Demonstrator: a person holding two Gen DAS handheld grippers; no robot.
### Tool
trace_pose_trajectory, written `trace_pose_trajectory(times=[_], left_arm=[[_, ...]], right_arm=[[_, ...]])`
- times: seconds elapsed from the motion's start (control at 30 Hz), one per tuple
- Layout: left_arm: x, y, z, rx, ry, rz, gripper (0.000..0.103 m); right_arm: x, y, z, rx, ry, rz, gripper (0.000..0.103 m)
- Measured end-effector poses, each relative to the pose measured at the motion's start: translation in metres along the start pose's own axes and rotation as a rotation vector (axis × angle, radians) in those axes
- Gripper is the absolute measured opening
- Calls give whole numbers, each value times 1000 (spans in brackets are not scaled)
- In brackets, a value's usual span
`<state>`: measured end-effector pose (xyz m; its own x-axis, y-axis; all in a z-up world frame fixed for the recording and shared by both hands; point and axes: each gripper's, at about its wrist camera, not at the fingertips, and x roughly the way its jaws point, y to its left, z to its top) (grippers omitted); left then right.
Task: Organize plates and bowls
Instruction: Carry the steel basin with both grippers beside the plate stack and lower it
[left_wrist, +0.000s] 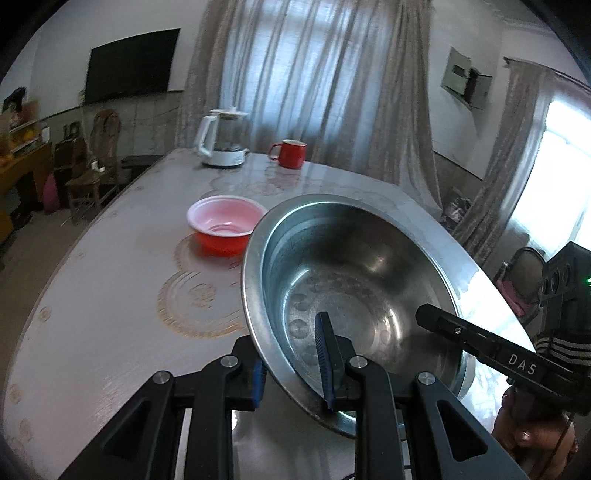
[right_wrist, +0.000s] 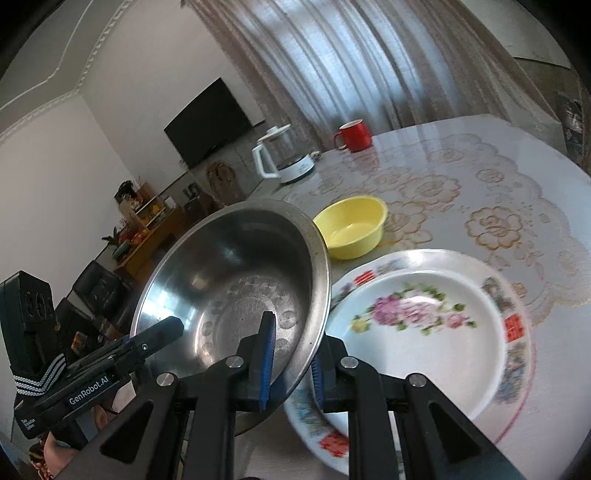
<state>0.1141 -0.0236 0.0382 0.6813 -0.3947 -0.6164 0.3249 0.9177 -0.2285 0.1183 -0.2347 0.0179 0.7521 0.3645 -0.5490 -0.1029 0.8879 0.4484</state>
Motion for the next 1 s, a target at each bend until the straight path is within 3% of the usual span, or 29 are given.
trace_pose_trajectory(times=[0.33, 0.63, 1.0], left_arm=[[-11, 52, -19, -94, 22, 87, 26], [15, 68, -35, -131, 76, 79, 26], [34, 78, -36, -154, 113, 76, 26]], right_arm=[[43, 40, -17, -51, 113, 60, 19], [74, 38, -32, -30, 208, 14, 21], [84, 45, -33, -51, 229, -39, 22]])
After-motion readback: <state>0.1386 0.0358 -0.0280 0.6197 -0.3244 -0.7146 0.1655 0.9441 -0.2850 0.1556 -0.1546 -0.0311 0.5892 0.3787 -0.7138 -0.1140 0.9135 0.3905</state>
